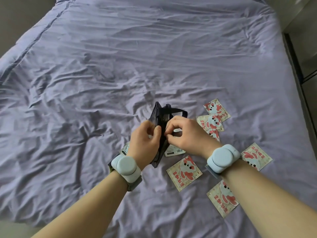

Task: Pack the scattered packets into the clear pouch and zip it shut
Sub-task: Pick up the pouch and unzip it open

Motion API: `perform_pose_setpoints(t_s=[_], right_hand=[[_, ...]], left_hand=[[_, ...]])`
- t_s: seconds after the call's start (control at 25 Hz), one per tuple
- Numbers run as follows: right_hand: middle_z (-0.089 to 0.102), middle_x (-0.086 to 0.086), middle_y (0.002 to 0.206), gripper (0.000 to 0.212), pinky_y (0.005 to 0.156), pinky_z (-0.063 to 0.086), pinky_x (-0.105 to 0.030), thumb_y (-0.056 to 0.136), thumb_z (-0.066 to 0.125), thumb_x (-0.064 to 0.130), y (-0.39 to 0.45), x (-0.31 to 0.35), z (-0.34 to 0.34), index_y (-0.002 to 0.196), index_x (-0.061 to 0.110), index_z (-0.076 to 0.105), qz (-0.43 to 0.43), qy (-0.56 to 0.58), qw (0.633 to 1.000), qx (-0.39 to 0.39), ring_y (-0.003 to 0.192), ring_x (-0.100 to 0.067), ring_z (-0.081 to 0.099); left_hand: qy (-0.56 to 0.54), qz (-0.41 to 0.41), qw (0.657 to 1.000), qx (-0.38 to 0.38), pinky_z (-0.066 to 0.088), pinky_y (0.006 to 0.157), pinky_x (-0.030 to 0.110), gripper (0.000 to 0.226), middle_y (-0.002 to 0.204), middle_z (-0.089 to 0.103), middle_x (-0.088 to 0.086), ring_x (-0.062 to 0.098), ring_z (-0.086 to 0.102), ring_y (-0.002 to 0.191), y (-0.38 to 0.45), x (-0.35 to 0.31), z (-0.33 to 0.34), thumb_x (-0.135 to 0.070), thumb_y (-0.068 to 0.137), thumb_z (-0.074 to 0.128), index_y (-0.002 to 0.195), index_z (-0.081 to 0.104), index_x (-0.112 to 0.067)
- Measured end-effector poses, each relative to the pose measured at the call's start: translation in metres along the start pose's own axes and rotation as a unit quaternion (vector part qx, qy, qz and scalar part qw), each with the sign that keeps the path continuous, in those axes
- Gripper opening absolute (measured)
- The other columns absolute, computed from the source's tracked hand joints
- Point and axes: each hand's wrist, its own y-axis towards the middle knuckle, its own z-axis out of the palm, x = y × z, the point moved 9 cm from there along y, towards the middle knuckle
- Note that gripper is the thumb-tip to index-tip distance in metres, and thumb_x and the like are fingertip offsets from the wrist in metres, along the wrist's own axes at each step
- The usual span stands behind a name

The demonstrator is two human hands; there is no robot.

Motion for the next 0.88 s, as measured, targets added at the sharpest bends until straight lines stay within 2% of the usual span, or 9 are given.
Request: perform_pose_setpoints(t_s=[0.04, 0.16, 0.24, 0.36, 0.48, 0.6, 0.68, 0.76, 0.88], right_hand=[[0.068, 0.001, 0.1, 0.002, 0.085, 0.049, -0.015, 0.089, 0.073, 0.012, 0.001, -0.004, 0.0, 0.09, 0.013, 0.073, 0.005, -0.004, 1.0, -0.009, 0.093, -0.012, 0.067], [0.057, 0.002, 0.124, 0.039, 0.092, 0.041, -0.016, 0.095, 0.066, 0.015, 0.002, -0.017, 0.007, 0.133, 0.022, 0.064, 0.05, -0.059, 0.997, 0.001, 0.106, -0.011, 0.058], [0.043, -0.002, 0.141, 0.053, 0.096, 0.034, -0.013, 0.094, 0.063, 0.014, 0.003, -0.029, 0.019, 0.146, 0.02, 0.053, 0.091, -0.093, 0.991, 0.037, 0.117, -0.016, 0.053], [0.033, -0.01, 0.147, 0.044, 0.097, 0.036, -0.022, 0.095, 0.06, 0.016, 0.008, -0.043, 0.035, 0.139, 0.012, 0.054, 0.119, -0.146, 0.978, 0.086, 0.125, -0.029, 0.053], [0.042, -0.01, 0.137, 0.035, 0.102, 0.041, -0.033, 0.098, 0.063, 0.024, 0.017, -0.05, 0.031, 0.13, 0.01, 0.059, 0.114, -0.175, 0.973, 0.096, 0.124, -0.031, 0.053], [0.048, -0.003, 0.108, 0.012, 0.086, 0.042, -0.035, 0.097, 0.066, 0.019, 0.02, -0.044, 0.022, 0.104, 0.01, 0.063, 0.067, -0.186, 0.976, 0.094, 0.102, -0.028, 0.056], [0.053, -0.004, 0.103, 0.008, 0.081, 0.046, -0.041, 0.097, 0.064, 0.017, 0.018, -0.038, 0.02, 0.095, 0.01, 0.062, 0.035, -0.184, 0.979, 0.08, 0.094, -0.027, 0.057], [0.059, -0.004, 0.107, 0.01, 0.077, 0.051, -0.045, 0.099, 0.062, 0.023, 0.013, -0.031, 0.018, 0.097, 0.013, 0.061, 0.011, -0.209, 0.976, 0.06, 0.093, -0.031, 0.062], [0.063, -0.003, 0.099, 0.015, 0.07, 0.052, -0.046, 0.097, 0.063, 0.029, 0.002, -0.001, 0.003, 0.092, 0.014, 0.063, -0.099, -0.319, 0.942, -0.043, 0.083, -0.03, 0.064]], left_hand=[[-0.008, -0.01, 1.0, 0.005, 0.046, 0.07, 0.037, 0.026, 0.074, 0.063, 0.005, 0.024, 0.057, 0.071, 0.001, 0.004, 0.002, -0.019, 0.102, 0.064, 0.08, 0.058, -0.007], [-0.002, -0.026, 0.999, 0.023, 0.048, 0.07, 0.041, 0.027, 0.074, 0.063, 0.004, 0.021, 0.054, 0.07, -0.001, 0.013, 0.012, -0.021, 0.103, 0.062, 0.081, 0.059, -0.005], [0.006, -0.03, 0.999, 0.039, 0.046, 0.066, 0.036, 0.026, 0.072, 0.061, 0.002, 0.02, 0.052, 0.066, -0.007, 0.017, 0.02, -0.021, 0.103, 0.062, 0.081, 0.06, -0.006], [0.025, -0.036, 0.998, 0.052, 0.037, 0.058, 0.025, 0.027, 0.068, 0.054, 0.0, 0.016, 0.044, 0.062, -0.01, 0.024, 0.029, -0.021, 0.102, 0.063, 0.084, 0.06, -0.002], [0.03, -0.043, 0.997, 0.058, 0.037, 0.059, 0.026, 0.028, 0.069, 0.053, 0.001, 0.016, 0.043, 0.062, -0.011, 0.027, 0.035, -0.023, 0.103, 0.063, 0.086, 0.06, -0.001], [0.04, -0.057, 0.995, 0.072, 0.038, 0.059, 0.028, 0.025, 0.072, 0.056, 0.0, 0.015, 0.045, 0.063, -0.009, 0.024, 0.04, -0.024, 0.102, 0.063, 0.088, 0.058, -0.003], [0.098, -0.072, 0.988, 0.099, 0.04, 0.06, 0.032, 0.026, 0.073, 0.059, 0.002, 0.019, 0.05, 0.066, -0.003, 0.02, 0.047, -0.028, 0.102, 0.059, 0.087, 0.055, -0.007], [0.157, -0.076, 0.975, 0.136, 0.046, 0.062, 0.039, 0.035, 0.067, 0.058, 0.006, 0.028, 0.056, 0.067, 0.01, 0.015, 0.051, -0.028, 0.104, 0.053, 0.075, 0.05, -0.009], [0.09, -0.158, 0.975, 0.128, 0.067, 0.062, 0.044, 0.037, 0.062, 0.071, 0.013, 0.032, 0.075, 0.059, 0.039, 0.017, 0.04, -0.02, 0.097, 0.054, 0.068, 0.064, 0.001]])
